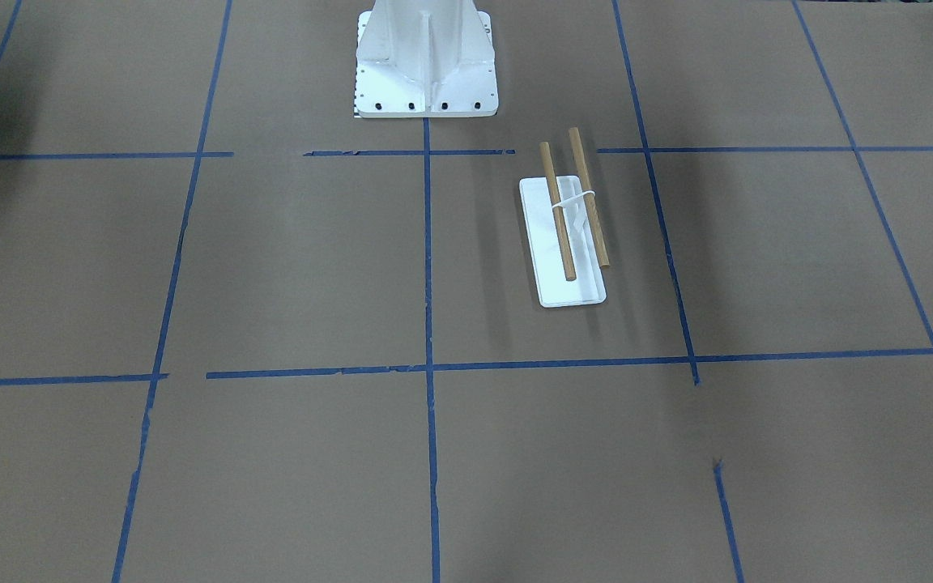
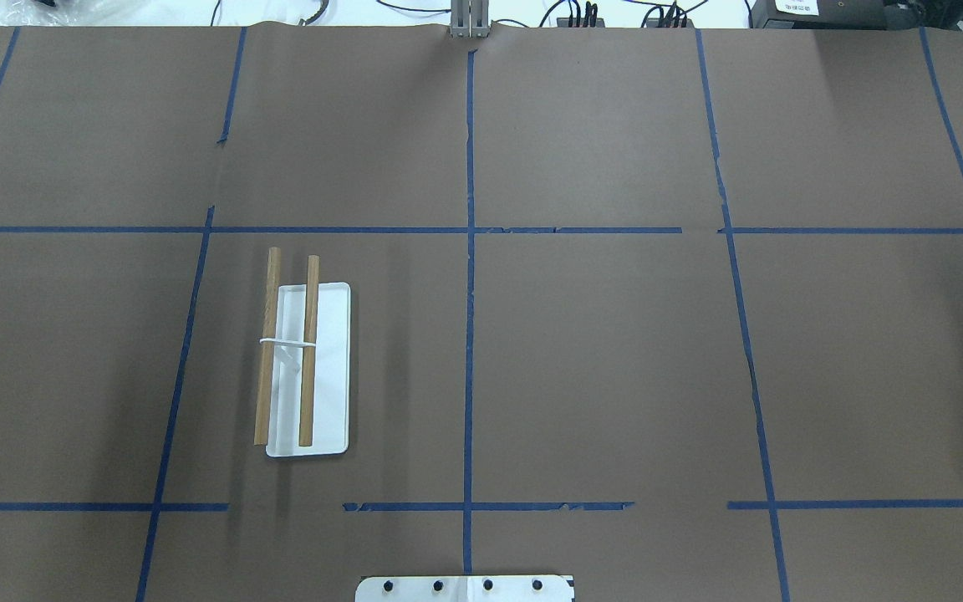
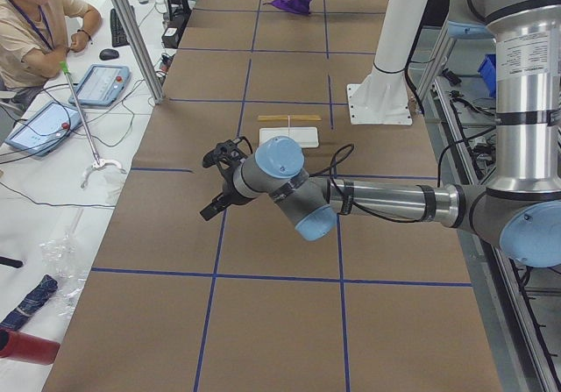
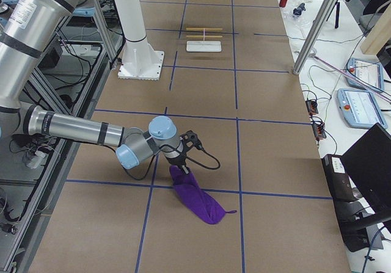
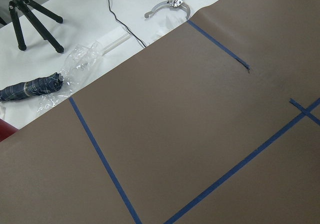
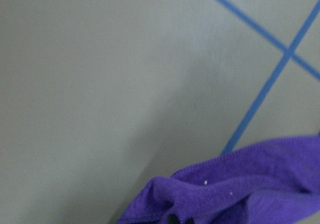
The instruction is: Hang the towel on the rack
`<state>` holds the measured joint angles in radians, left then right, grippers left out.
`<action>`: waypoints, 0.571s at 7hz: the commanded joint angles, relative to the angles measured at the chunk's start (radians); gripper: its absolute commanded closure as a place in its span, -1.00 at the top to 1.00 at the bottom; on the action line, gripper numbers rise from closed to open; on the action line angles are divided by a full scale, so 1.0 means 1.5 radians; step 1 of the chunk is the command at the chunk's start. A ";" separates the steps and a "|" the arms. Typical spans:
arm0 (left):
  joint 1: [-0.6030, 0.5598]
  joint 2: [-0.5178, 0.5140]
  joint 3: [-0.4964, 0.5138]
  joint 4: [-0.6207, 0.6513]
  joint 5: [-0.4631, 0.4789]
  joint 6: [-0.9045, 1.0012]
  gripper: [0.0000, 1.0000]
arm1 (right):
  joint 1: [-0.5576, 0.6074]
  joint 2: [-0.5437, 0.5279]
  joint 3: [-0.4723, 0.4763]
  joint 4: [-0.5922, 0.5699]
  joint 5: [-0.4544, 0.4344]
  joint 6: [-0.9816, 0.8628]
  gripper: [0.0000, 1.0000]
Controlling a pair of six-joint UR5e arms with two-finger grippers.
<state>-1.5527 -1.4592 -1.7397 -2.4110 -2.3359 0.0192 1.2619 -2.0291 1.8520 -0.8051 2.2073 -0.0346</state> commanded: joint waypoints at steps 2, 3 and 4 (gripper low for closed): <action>0.065 -0.025 -0.007 -0.010 0.002 -0.001 1.00 | 0.018 0.198 0.037 -0.058 0.064 0.072 -1.00; 0.084 -0.054 -0.003 0.018 0.001 -0.038 1.00 | -0.034 0.249 0.040 -0.060 0.054 0.110 -1.00; 0.096 -0.087 -0.013 0.045 0.008 -0.159 1.00 | -0.067 0.307 0.041 -0.076 0.055 0.168 -1.00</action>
<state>-1.4410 -1.5348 -1.7499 -2.3878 -2.3325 -0.0625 1.2264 -1.6784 1.9101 -0.8949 2.2897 0.1212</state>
